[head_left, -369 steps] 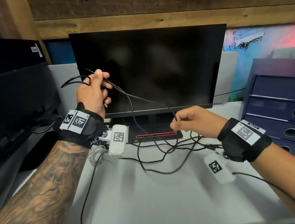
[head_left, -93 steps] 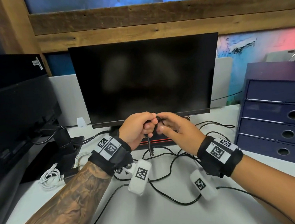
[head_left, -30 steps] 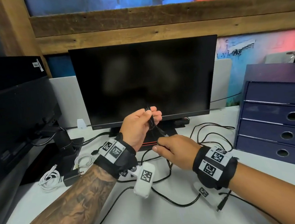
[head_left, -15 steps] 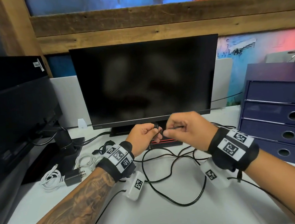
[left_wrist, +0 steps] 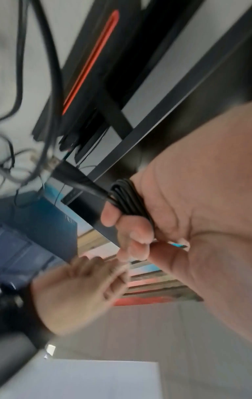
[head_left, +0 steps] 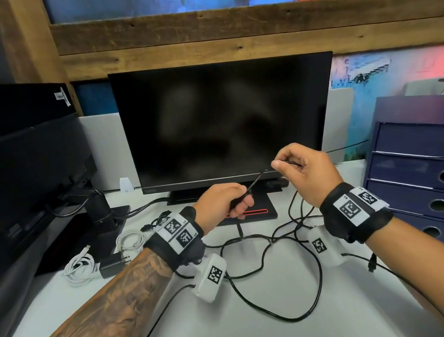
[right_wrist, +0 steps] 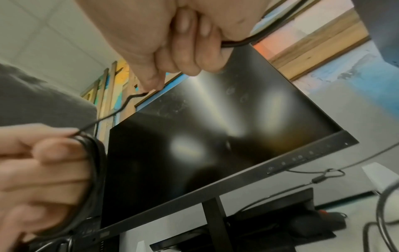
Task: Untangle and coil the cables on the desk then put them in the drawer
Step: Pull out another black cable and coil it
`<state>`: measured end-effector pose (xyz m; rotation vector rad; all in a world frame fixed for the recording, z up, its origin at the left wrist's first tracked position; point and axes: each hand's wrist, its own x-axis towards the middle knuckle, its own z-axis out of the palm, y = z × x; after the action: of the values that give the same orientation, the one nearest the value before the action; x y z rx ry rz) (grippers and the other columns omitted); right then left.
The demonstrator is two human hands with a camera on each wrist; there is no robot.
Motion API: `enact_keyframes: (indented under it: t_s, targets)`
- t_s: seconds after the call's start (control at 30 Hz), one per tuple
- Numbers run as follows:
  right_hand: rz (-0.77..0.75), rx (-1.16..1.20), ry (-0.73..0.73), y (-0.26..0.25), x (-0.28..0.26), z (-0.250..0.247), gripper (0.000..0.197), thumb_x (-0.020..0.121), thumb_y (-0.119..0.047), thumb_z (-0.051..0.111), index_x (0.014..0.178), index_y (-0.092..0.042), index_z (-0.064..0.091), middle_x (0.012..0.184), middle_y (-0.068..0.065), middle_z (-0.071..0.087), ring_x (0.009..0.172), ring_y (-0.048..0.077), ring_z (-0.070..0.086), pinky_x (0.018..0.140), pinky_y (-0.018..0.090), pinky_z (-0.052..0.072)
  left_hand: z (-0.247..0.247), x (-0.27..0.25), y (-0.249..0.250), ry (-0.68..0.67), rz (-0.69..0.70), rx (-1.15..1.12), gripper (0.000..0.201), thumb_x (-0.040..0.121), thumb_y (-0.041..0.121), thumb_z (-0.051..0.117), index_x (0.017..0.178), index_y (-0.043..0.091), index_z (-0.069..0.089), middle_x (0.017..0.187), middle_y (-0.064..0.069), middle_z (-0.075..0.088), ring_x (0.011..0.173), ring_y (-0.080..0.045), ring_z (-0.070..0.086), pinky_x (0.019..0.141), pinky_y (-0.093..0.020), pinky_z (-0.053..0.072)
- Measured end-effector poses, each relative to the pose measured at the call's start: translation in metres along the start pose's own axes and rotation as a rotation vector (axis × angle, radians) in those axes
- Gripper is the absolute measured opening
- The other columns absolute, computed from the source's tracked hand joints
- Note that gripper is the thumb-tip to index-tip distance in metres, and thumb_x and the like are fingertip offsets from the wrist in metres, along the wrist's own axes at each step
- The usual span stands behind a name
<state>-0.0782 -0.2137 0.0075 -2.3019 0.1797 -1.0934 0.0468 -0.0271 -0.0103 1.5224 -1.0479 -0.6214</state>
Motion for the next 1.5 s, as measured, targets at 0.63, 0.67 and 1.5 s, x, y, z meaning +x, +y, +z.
enact_keyframes:
  t_s: [0.63, 0.67, 1.5]
  targets:
    - [-0.057, -0.051, -0.444, -0.019, -0.041, 0.057, 0.027, 0.103, -0.040, 0.050, 0.077, -0.036, 0.059, 0.071, -0.008, 0.057, 0.071, 0.010, 0.057, 0.072, 0.037, 0.051, 0.005, 0.005, 0.015, 0.305, 0.184, -0.735, 0.024, 0.103, 0.008, 0.045, 0.120, -0.003, 0.059, 0.107, -0.016, 0.073, 0.100, -0.022, 0.072, 0.089, -0.033, 0.058]
    - [-0.082, -0.053, -0.458, -0.022, -0.041, 0.057, 0.027, 0.103, -0.039, 0.050, 0.077, -0.037, 0.058, 0.071, -0.008, 0.057, 0.070, 0.009, 0.056, 0.071, 0.036, 0.050, 0.005, 0.005, 0.014, 0.335, 0.190, -0.731, 0.024, 0.103, 0.007, 0.046, 0.120, -0.003, 0.059, 0.107, -0.017, 0.073, 0.100, -0.023, 0.072, 0.090, -0.033, 0.058]
    - [-0.194, -0.029, -0.126, -0.007, -0.006, 0.015, 0.022, 0.102, -0.027, 0.055, 0.113, -0.024, 0.073, 0.098, -0.019, 0.066, 0.094, 0.002, 0.063, 0.086, 0.030, 0.053, 0.003, -0.008, 0.030, -0.071, 0.037, -0.520, 0.037, 0.098, 0.022, 0.035, 0.086, 0.003, 0.063, 0.063, -0.003, 0.042, 0.060, -0.018, 0.035, 0.066, -0.033, 0.042]
